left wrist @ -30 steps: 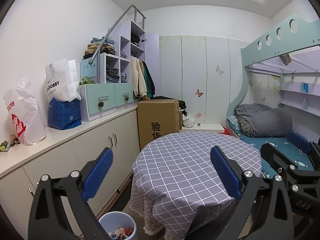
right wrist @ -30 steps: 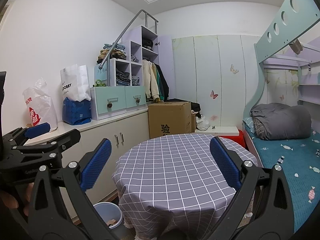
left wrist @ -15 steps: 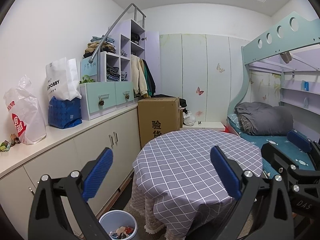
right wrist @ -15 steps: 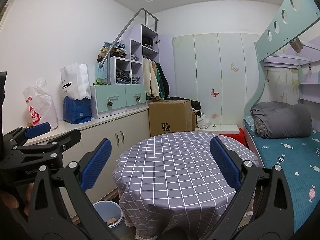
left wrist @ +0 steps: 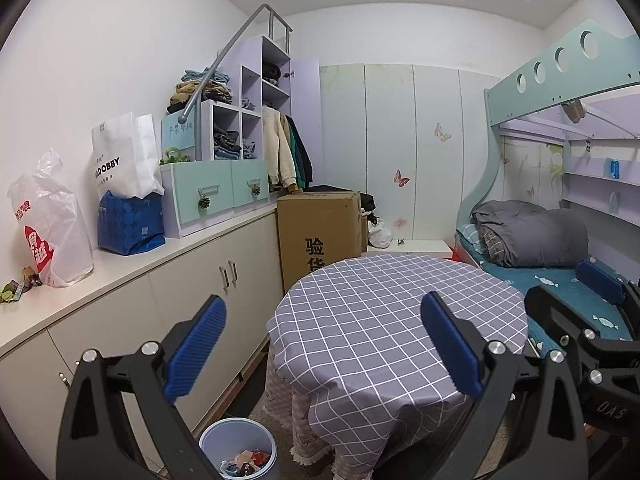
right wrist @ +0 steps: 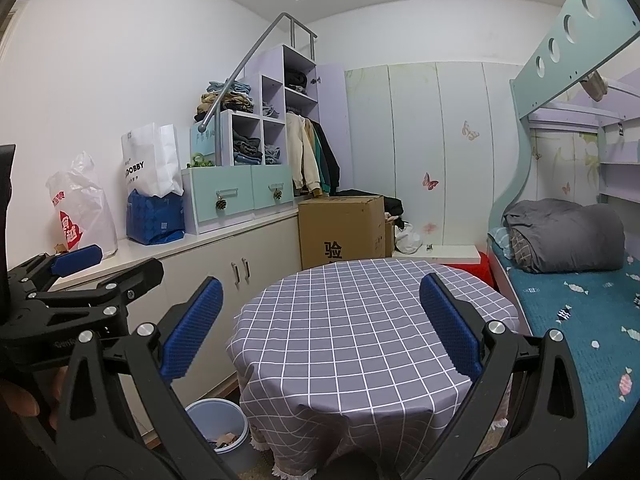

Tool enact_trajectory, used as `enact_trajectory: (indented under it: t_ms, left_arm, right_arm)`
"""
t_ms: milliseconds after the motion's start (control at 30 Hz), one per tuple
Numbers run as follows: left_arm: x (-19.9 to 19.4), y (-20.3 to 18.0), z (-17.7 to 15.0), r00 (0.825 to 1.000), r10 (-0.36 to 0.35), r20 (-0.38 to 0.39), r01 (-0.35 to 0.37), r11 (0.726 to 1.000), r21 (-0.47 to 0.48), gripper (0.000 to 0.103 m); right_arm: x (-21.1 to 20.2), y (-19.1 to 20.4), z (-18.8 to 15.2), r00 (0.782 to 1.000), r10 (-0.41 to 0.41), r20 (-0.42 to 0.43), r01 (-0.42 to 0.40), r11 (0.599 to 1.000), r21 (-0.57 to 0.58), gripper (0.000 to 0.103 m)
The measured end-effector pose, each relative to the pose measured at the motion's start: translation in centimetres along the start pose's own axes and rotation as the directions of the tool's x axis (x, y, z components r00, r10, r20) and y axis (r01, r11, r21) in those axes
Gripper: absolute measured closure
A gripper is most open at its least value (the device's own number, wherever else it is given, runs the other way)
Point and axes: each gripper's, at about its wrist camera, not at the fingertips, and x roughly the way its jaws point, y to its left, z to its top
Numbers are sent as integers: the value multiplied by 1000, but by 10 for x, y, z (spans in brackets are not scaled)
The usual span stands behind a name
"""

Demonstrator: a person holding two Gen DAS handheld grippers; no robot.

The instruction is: Collect trash

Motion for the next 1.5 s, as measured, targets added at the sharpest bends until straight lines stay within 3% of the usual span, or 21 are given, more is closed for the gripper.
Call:
enact_trajectory:
  t_ms: [1500]
  left_arm:
    - [6, 3, -4, 1000, 7, -22, -6, 1000, 10, 7]
  right_arm:
    - [7, 6, 1, 1000, 20, -24, -20, 1000, 2, 6]
